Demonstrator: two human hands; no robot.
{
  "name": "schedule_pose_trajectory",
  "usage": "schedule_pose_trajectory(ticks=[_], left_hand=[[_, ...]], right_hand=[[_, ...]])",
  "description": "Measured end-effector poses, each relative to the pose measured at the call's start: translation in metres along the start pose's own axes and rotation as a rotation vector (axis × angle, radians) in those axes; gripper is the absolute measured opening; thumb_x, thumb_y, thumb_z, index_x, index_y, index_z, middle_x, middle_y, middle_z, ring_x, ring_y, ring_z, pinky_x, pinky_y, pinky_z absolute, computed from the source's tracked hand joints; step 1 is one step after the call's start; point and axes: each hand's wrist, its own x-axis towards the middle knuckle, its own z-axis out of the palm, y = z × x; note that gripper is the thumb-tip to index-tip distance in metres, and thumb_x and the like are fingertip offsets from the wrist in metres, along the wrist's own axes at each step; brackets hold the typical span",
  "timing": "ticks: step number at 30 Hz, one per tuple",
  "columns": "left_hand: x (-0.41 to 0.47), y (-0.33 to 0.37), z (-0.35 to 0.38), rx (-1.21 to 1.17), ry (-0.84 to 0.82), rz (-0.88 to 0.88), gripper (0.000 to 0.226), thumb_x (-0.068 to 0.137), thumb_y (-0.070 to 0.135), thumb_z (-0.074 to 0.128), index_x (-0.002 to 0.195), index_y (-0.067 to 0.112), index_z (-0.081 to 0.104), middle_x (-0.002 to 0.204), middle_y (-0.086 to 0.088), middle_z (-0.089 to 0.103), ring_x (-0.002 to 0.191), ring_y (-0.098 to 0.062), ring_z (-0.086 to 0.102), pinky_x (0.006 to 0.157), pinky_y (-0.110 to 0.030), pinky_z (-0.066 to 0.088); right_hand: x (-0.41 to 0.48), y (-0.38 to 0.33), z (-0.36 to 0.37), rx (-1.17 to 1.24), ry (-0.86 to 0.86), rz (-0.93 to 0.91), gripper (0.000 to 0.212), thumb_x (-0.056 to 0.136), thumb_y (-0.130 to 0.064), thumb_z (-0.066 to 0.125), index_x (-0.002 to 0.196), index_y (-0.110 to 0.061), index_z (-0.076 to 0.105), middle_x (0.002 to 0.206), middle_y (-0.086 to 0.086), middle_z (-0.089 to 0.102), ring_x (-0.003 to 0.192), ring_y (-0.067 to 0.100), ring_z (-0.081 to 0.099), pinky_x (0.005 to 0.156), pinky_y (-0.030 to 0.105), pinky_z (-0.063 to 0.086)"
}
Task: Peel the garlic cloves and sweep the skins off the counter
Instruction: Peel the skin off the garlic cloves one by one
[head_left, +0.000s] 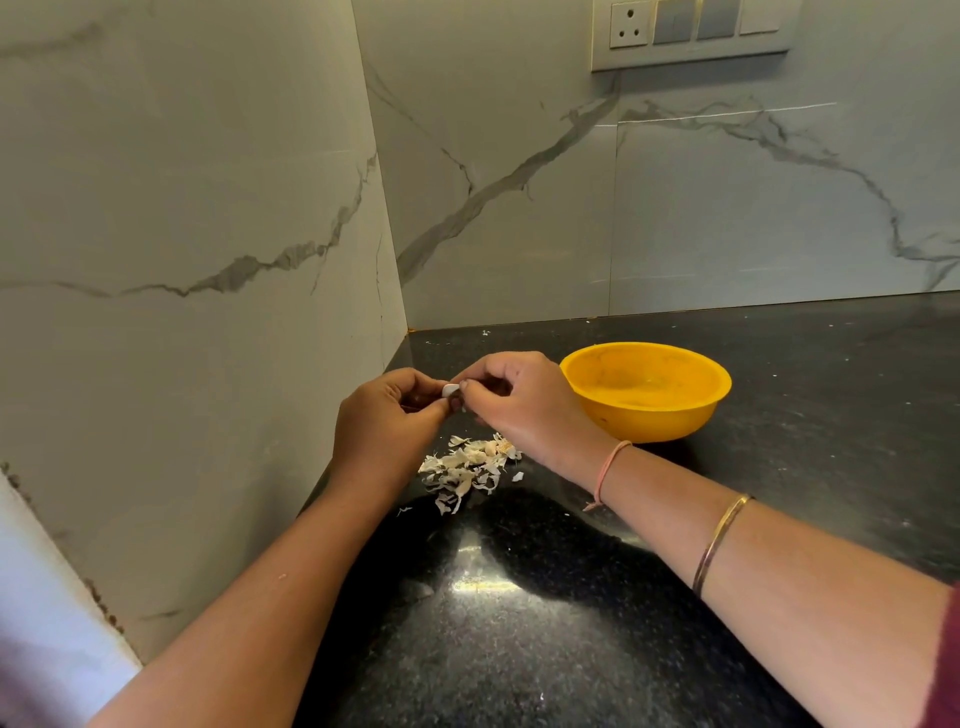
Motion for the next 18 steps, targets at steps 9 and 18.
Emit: schedule_pose_trajectory(ticks=[9, 18], left_hand=[[-0.0021, 0.0035, 0.0012, 0.036, -0.019, 0.020, 0.017, 0.080, 0.023, 0.072, 0.070, 0.034, 0.065, 0.068, 0.013, 0.066, 0.069, -0.008, 0.064, 0.065, -0.024, 0.051], [-0.0024, 0.0040, 0.0001, 0.085, -0.052, 0.029, 0.015, 0.081, 0.020, 0.071, 0.074, 0.032, 0.068, 0.074, 0.010, 0.068, 0.076, -0.013, 0.065, 0.074, -0.035, 0.055]], right_hand=[[-0.0032, -0.0023, 0.0038, -0.365, -0.131, -0.165, 0.019, 0.095, -0.017, 0.044, 0.090, -0.006, 0.057, 0.078, 0.006, 0.055, 0.069, 0.018, 0.048, 0.051, 0.020, 0.028], [-0.0034, -0.0064, -0.0052, -0.464, -0.253, -0.212, 0.019, 0.095, -0.018, 0.041, 0.082, -0.009, 0.051, 0.065, -0.003, 0.043, 0.058, 0.009, 0.039, 0.049, 0.020, 0.023]])
